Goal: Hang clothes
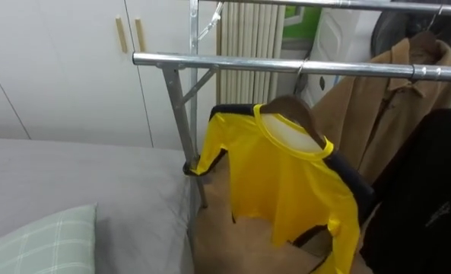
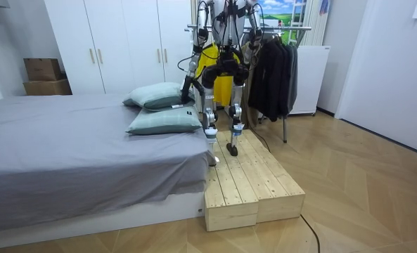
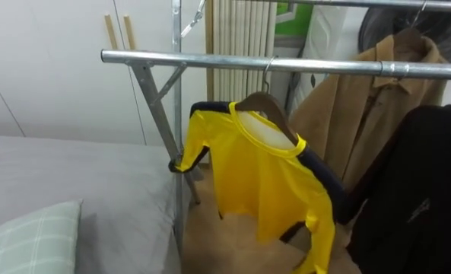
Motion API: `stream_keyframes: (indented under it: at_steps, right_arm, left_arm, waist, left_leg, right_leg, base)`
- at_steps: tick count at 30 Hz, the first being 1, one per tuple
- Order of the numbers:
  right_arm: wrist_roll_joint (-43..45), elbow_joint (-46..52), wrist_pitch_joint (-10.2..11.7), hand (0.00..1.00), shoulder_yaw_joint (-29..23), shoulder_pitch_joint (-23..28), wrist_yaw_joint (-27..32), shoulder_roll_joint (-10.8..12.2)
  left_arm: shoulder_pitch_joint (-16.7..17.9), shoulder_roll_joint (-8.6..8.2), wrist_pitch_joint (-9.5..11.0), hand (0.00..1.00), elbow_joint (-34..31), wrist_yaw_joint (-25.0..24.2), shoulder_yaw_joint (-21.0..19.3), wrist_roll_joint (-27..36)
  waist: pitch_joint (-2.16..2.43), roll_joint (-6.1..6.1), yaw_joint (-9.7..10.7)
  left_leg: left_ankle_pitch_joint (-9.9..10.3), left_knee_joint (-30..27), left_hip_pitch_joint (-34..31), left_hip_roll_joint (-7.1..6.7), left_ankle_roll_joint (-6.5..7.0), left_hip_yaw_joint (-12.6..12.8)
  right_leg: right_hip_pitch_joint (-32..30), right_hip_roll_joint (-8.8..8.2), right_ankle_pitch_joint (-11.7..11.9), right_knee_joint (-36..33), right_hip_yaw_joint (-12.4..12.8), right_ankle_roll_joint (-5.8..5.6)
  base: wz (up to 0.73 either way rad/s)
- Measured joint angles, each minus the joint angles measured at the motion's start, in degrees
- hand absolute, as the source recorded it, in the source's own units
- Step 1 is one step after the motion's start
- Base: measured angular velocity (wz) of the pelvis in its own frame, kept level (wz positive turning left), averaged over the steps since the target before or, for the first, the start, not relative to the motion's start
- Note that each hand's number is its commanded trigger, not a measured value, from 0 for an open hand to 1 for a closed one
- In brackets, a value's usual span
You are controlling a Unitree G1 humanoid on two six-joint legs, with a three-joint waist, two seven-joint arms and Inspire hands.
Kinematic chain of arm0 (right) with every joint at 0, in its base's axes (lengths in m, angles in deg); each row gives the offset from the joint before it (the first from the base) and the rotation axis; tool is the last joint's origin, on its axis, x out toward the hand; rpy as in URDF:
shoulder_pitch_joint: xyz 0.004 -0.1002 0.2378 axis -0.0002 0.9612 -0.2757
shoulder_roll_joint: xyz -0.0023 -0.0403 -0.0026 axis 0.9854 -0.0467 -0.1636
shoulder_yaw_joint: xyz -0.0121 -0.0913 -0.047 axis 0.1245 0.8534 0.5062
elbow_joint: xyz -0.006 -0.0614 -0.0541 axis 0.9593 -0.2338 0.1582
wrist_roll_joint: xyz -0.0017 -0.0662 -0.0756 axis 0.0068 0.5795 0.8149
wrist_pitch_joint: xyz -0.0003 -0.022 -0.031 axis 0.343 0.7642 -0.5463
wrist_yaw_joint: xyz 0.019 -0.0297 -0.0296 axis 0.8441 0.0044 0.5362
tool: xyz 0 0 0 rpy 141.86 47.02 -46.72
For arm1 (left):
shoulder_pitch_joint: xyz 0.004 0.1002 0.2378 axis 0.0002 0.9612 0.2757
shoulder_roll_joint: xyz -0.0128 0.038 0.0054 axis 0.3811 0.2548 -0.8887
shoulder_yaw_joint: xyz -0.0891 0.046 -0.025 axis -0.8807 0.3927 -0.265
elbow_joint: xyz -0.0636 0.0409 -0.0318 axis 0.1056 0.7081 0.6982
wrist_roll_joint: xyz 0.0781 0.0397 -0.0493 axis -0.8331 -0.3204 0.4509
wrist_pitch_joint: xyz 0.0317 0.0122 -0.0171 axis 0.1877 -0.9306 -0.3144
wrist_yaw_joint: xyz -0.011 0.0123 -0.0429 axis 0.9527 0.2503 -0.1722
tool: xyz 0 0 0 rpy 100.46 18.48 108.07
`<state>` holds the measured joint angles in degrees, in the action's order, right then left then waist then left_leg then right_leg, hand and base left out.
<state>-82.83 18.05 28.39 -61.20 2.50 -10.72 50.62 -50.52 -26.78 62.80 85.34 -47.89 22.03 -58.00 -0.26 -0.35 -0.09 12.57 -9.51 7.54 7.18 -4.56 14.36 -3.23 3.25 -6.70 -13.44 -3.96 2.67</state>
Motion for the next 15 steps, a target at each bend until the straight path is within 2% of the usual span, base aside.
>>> stream_keyframes:
  at_steps: [5, 9, 15]
  right_arm:
    - [-3.28, -6.39, -0.03, 0.00, -1.46, -1.77, -2.41, 0.22]
    - [-6.13, -11.06, -0.12, 0.00, -1.51, -3.92, -3.19, 0.47]
    - [-8.36, -13.37, -0.35, 0.00, -3.27, -4.35, -4.00, 1.36]
  left_arm:
    - [-0.39, -0.60, 0.19, 0.00, 1.70, 0.00, 0.13, 0.65]
    - [-0.44, -1.05, 0.07, 0.00, 2.37, -0.01, 0.56, 0.65]
    - [-1.15, -1.17, 0.14, 0.00, 3.68, -0.16, 0.58, 0.67]
  waist:
    - [0.11, -0.08, 0.08]
    - [-0.04, -0.28, -0.27]
    - [0.02, -0.41, -0.06]
  left_leg:
    - [0.01, 0.00, 0.19, -0.03, 0.01, -0.90]
    - [0.04, 0.01, 1.15, -0.03, 0.07, -0.99]
    - [0.10, -0.07, 1.27, -0.08, 0.11, -2.05]
  right_leg:
    - [0.93, -0.14, -0.03, 0.81, -0.79, -0.04]
    - [2.05, -0.13, -0.16, 1.11, -0.85, -0.23]
    - [2.77, -0.26, -0.17, 1.71, -1.48, -0.26]
  base:
    - [0.11]
    - [0.00]
    - [0.06]
